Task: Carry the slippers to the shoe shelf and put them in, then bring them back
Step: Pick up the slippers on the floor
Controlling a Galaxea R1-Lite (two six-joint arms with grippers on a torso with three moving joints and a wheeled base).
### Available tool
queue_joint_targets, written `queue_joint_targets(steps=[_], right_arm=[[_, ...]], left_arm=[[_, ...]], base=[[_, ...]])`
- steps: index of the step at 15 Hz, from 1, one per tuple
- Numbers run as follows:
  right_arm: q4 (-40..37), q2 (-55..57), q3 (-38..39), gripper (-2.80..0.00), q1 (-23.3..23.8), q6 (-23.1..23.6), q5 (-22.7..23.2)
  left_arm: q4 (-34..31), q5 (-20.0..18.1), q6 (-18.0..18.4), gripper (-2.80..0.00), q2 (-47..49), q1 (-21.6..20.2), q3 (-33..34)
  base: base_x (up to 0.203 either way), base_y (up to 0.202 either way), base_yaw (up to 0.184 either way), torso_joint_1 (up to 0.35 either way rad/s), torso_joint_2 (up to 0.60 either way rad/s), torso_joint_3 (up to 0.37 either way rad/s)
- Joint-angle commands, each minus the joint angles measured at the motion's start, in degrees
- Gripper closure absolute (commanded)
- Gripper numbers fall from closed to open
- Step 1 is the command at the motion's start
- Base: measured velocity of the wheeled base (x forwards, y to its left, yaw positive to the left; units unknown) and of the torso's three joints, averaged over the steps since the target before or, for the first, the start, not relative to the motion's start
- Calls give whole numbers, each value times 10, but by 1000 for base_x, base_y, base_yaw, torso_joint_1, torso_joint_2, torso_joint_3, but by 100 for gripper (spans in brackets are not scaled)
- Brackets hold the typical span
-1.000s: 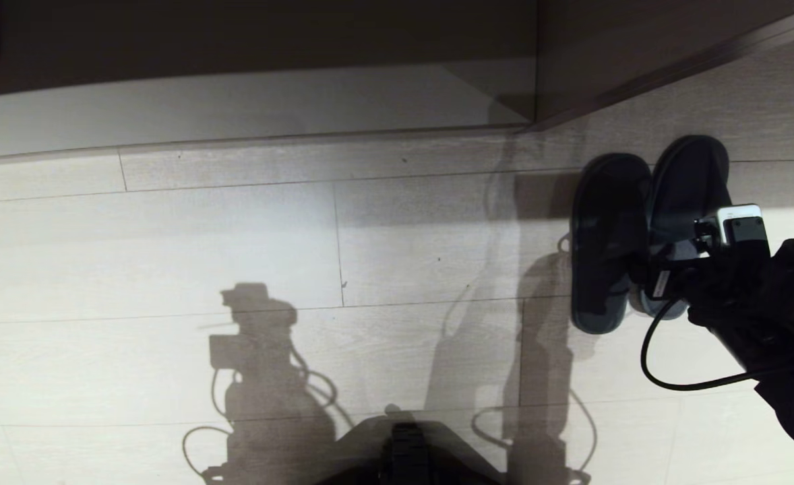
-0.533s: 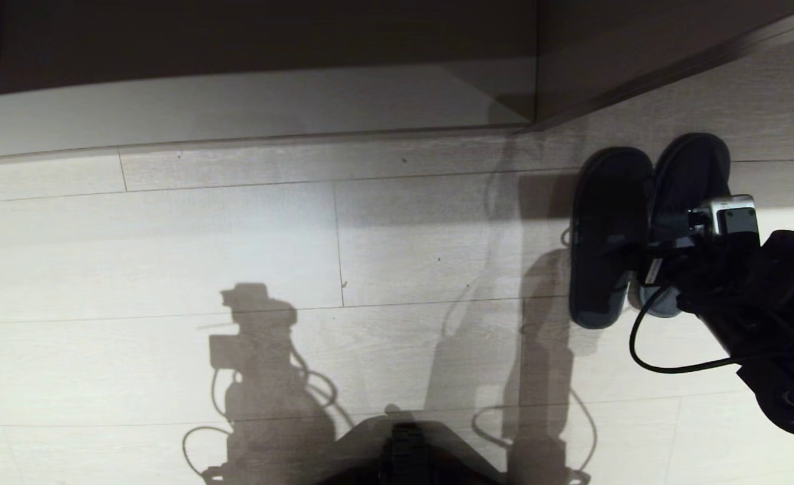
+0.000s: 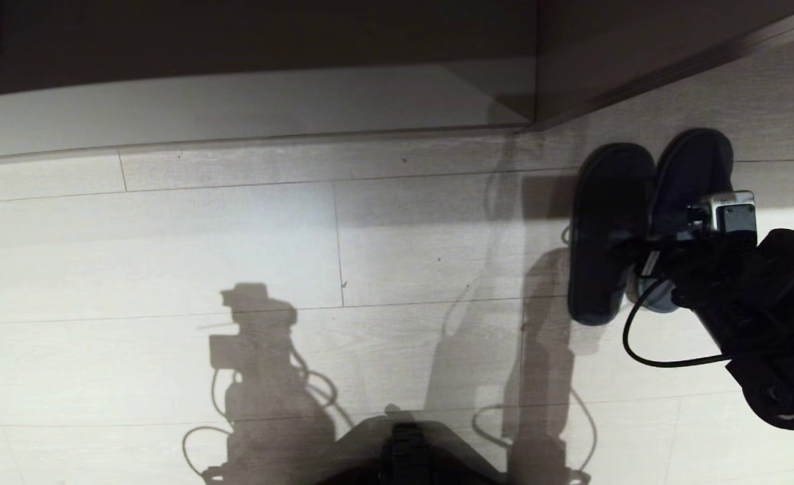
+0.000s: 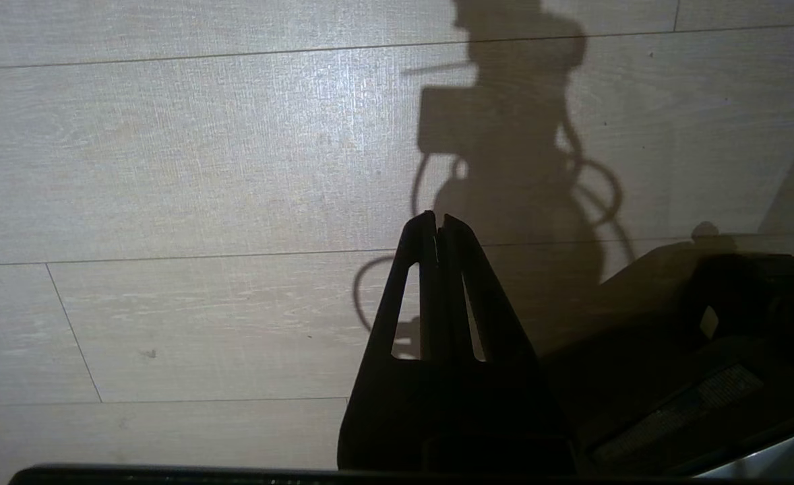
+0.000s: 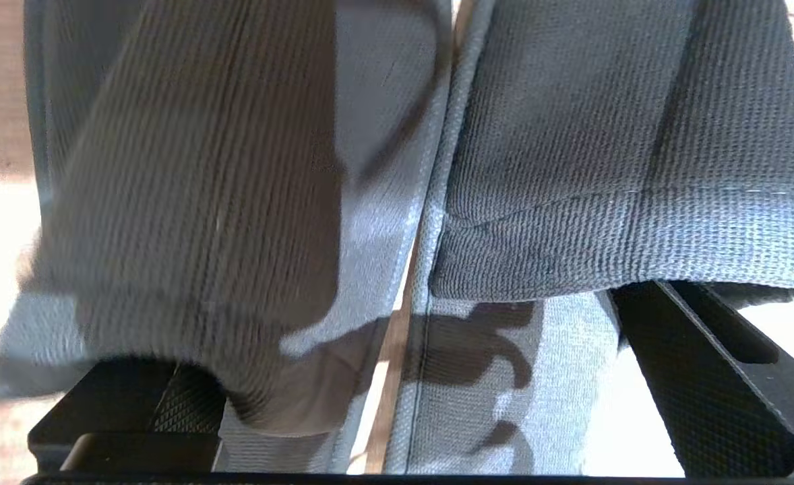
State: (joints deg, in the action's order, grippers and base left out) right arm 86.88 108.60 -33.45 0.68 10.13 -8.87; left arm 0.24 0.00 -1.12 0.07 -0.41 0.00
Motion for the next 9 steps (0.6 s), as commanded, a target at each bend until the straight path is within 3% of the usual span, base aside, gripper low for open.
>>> queue_joint_targets(steps=[1,9], right_arm=[[8,18,-3,-280,0,2,0],[8,25,-28,-280,0,2,-6]], left_arm=[[0,0,0,0,0,0,0],[0,0,0,0,0,0,0]], base=[[0,0,0,0,0,0],[0,0,0,0,0,0]])
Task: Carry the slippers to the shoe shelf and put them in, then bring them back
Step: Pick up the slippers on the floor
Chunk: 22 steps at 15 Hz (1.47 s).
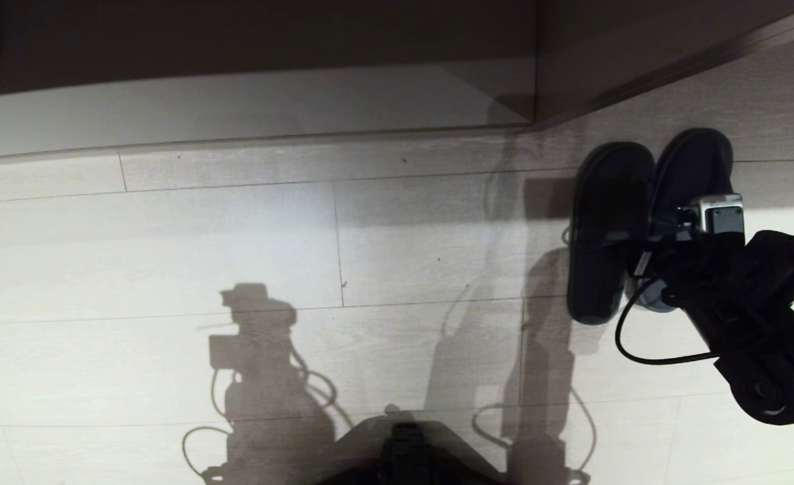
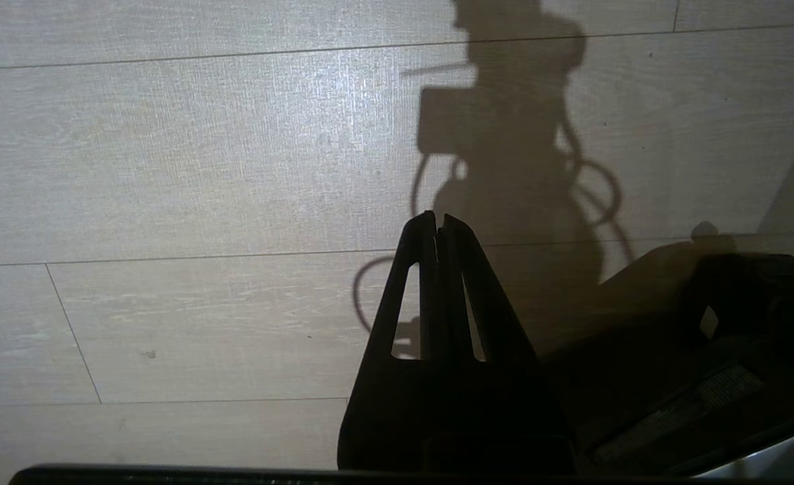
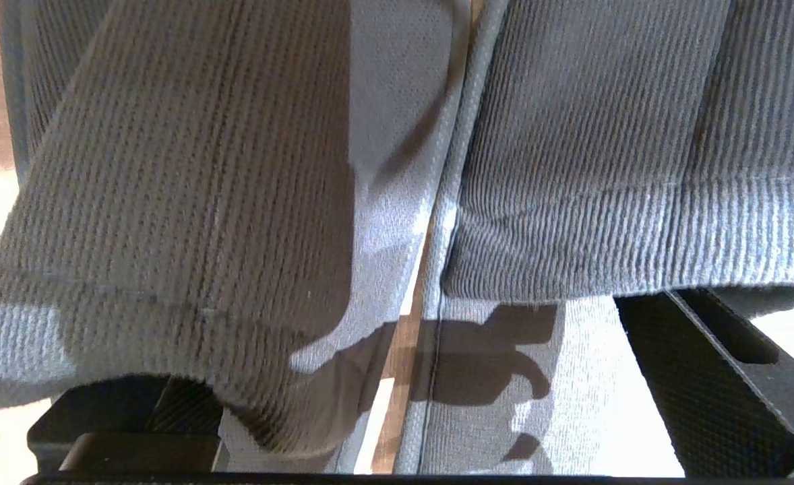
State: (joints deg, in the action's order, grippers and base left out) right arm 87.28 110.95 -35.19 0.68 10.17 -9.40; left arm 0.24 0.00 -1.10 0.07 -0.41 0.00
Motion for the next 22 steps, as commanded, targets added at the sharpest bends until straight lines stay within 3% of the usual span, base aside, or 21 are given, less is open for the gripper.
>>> queue_joint_targets(steps=[1,11,12,16,22], right_arm=[[4,0,-25,-280,1,6,-1],[4,16,-75,-280,0,8,13],[4,17,-74,0,0,6,21],[4,29,-71,0,0,16,21],[4,0,-47,0,0,15,62]], left_arm=[[0,0,0,0,0,-1,0],[0,0,0,0,0,-1,0],[0,0,0,0,-1,0,0],[0,0,0,0,0,0,0],[0,0,0,0,0,-1,0]], base=[[0,0,0,0,0,0],[0,0,0,0,0,0],[0,0,0,0,0,0],[0,0,0,0,0,0],[0,0,0,0,0,0]])
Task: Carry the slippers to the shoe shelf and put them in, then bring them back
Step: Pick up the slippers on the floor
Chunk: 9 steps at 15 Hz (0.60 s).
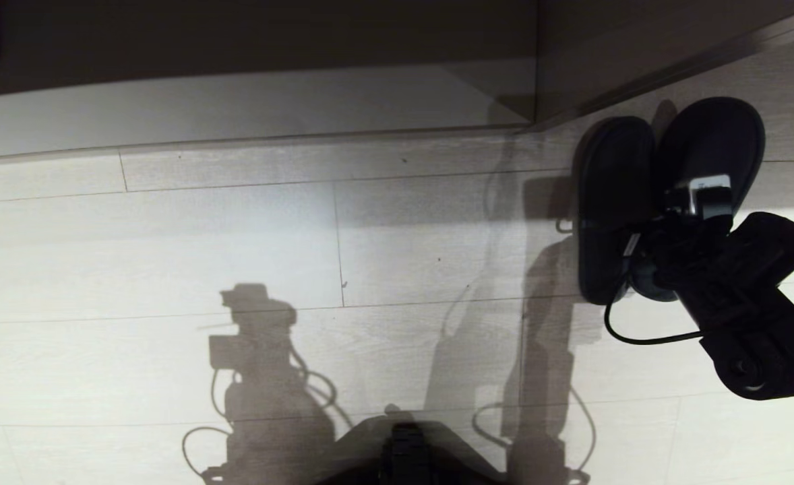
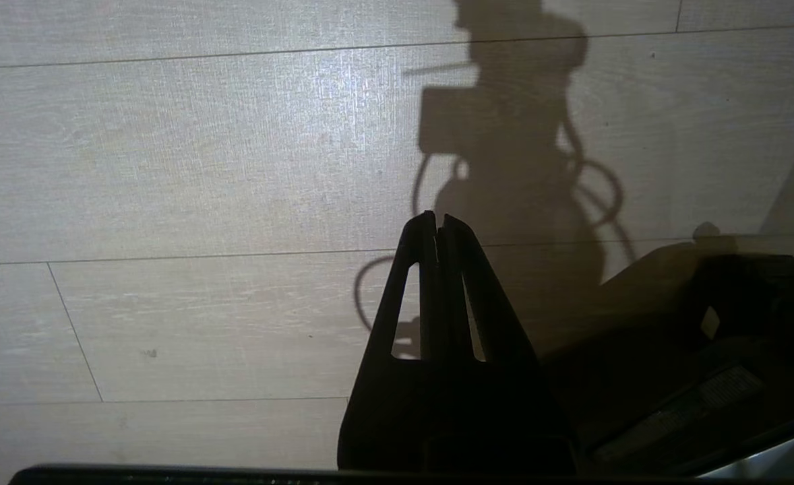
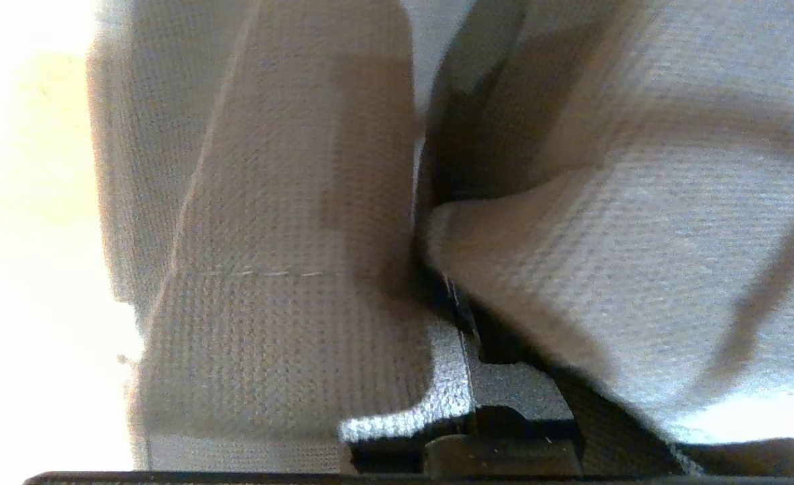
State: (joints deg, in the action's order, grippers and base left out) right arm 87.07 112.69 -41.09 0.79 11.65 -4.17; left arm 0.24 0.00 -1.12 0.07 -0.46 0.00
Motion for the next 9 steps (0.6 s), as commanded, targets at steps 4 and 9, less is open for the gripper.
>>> queue_joint_targets(steps=[4,9], right_arm=[[6,-77,50,0,-1,0,28],[-38,-189,87,0,-4,-37,40]], left_arm=[[0,0,0,0,0,0,0],[0,0,0,0,0,0,0]], base=[[0,0,0,0,0,0],[0,0,0,0,0,0]])
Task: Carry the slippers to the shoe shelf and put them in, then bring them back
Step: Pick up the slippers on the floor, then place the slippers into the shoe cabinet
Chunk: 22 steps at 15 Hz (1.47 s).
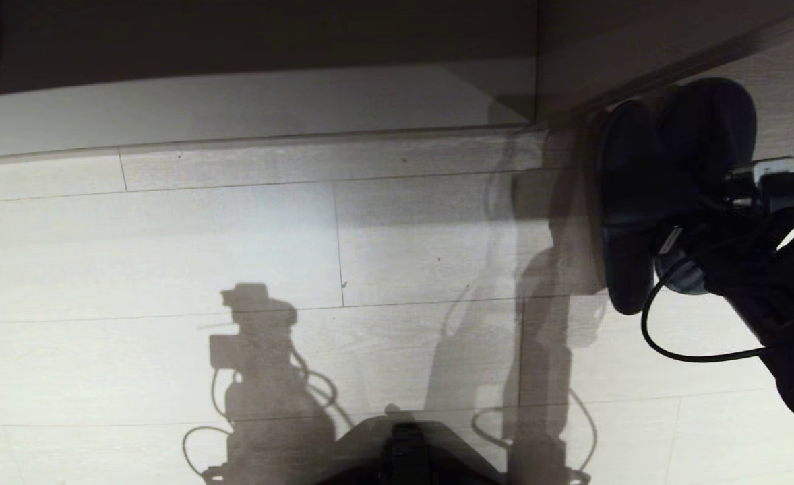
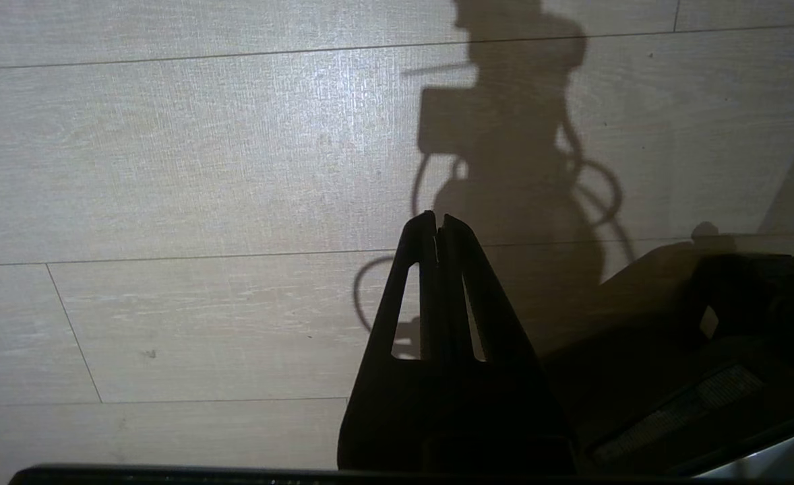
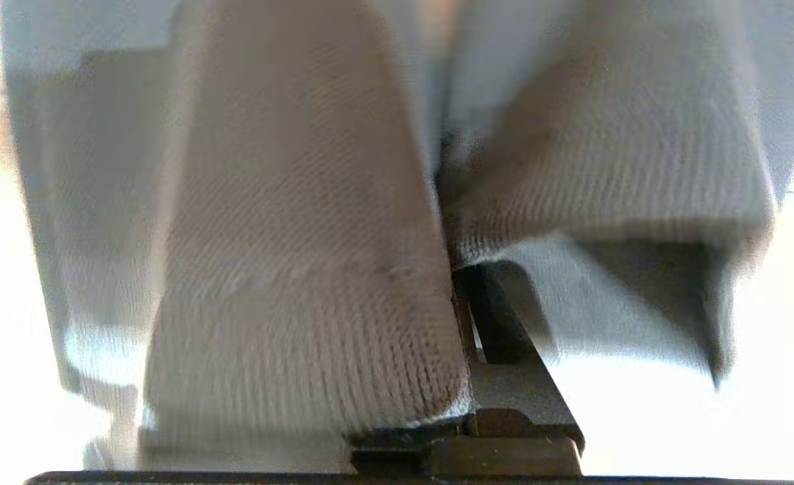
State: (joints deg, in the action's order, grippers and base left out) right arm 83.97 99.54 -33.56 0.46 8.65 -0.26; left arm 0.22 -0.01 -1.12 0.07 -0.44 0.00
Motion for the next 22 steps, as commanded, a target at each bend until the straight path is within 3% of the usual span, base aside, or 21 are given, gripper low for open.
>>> queue_joint_targets(steps=[1,6,12,22], right_arm=[[-23,-80,21,0,-1,-15,5],[-91,-180,59,0,-3,-28,19],[-275,-362,68,0,-3,-53,30],[-516,-612,58,0,-2,-52,22]], left_arm=[[0,0,0,0,0,0,0],[0,0,0,0,0,0,0],[0,0,0,0,0,0,0],[0,0,0,0,0,0,0]], base=[[0,0,0,0,0,0],[0,0,0,0,0,0],[0,0,0,0,0,0],[0,0,0,0,0,0]])
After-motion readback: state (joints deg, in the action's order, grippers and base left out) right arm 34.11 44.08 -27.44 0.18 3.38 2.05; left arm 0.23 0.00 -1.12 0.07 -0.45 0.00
